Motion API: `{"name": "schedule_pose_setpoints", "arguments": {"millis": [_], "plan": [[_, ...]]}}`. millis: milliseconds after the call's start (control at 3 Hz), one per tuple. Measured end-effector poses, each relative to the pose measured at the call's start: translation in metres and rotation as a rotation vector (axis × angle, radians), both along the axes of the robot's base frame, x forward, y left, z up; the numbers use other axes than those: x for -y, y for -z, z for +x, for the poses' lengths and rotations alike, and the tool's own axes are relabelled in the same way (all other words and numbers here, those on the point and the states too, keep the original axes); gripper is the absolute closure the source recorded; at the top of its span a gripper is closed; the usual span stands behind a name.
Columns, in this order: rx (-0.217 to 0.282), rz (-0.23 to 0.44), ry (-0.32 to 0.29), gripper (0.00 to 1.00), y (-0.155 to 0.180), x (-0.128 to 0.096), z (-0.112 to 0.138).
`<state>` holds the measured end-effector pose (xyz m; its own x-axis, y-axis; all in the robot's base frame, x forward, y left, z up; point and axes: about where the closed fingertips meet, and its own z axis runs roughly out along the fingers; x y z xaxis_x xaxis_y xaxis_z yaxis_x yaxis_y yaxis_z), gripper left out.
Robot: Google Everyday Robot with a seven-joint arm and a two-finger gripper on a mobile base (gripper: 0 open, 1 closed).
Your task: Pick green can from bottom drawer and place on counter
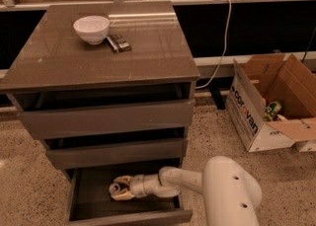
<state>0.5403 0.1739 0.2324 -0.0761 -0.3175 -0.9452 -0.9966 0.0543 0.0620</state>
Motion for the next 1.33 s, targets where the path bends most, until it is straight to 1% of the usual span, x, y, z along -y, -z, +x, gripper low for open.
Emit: {"name": "schedule_pose_setpoints", "arguments": {"millis": [333,667,1000,1333], "plan": [[0.041,0.104,-0.032,1.0,-0.059,0.019,0.01],[0.083,0.162,-0.095,1.0,-0.137,0.065,0.003],[0.131,0.163,-0.232,1.0,-0.224,0.102,-0.014],[0.185,0.131,-0.383,1.0,-0.302,0.127,-0.021]]}}
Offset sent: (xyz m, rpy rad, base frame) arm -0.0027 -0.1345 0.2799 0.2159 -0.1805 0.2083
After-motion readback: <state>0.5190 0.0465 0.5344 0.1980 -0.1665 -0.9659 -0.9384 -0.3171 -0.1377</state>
